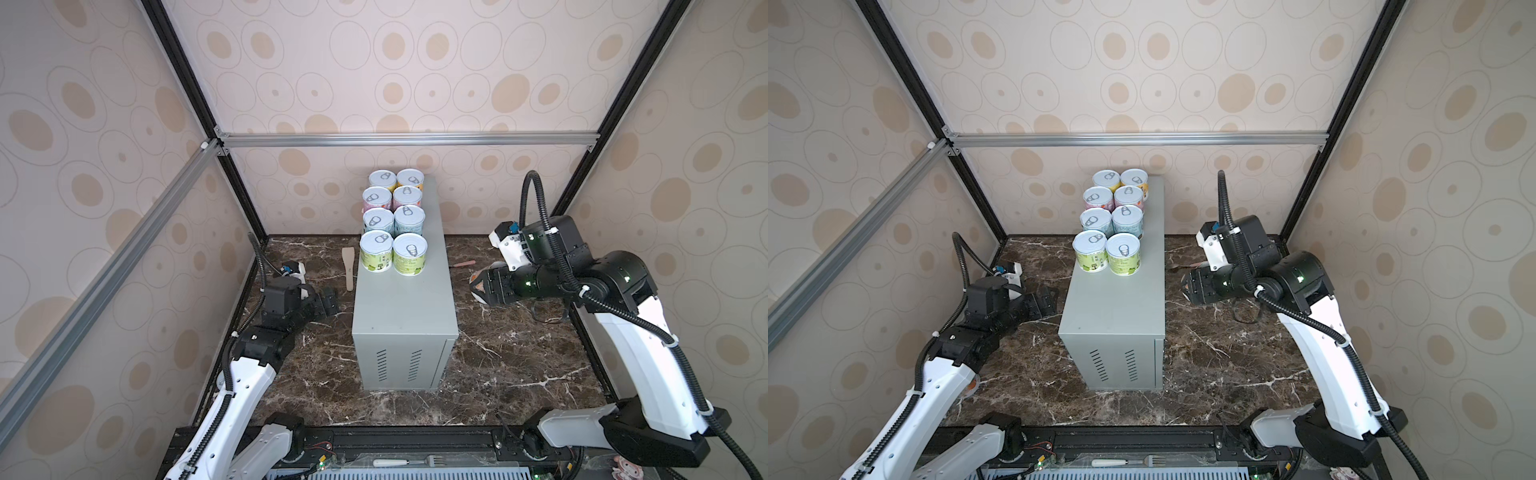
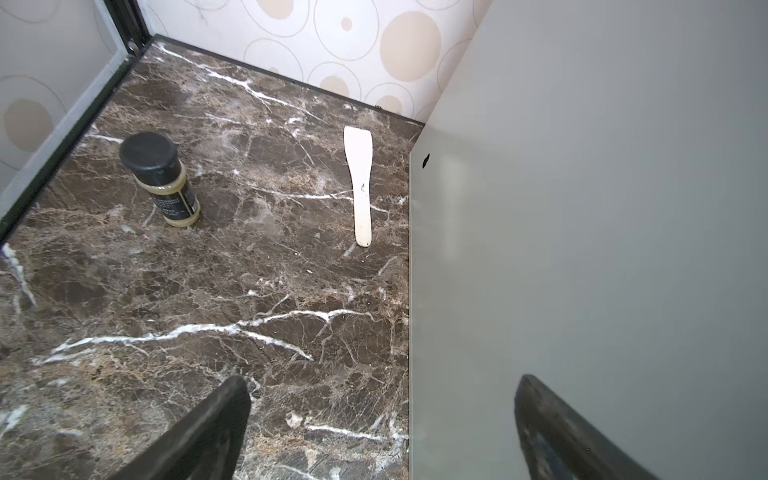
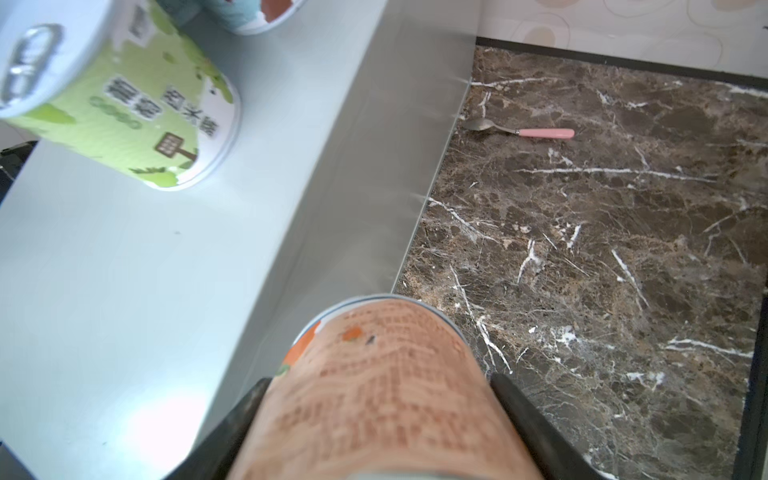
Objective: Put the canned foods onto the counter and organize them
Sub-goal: 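Carry the orange-labelled can with the right gripper over the cabinet toward the cluster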
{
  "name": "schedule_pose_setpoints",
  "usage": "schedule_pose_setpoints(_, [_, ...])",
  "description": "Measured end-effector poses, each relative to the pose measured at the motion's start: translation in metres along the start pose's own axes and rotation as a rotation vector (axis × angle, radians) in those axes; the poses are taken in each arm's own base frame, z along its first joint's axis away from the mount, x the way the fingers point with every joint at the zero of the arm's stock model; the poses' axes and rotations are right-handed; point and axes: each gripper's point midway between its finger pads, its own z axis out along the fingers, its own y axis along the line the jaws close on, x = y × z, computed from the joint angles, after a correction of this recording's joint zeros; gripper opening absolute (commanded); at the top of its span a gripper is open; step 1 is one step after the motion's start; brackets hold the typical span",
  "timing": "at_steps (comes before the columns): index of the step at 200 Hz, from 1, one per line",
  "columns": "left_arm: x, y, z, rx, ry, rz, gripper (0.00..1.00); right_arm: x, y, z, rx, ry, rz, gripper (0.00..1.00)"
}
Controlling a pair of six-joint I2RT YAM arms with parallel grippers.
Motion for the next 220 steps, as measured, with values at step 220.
schedule_pose_setpoints(220, [0.015, 0.012, 0.012, -0.042, 0.014, 0.038, 0.99, -0.013, 0.134, 0.038, -0.105, 0.084, -0.320, 0.46])
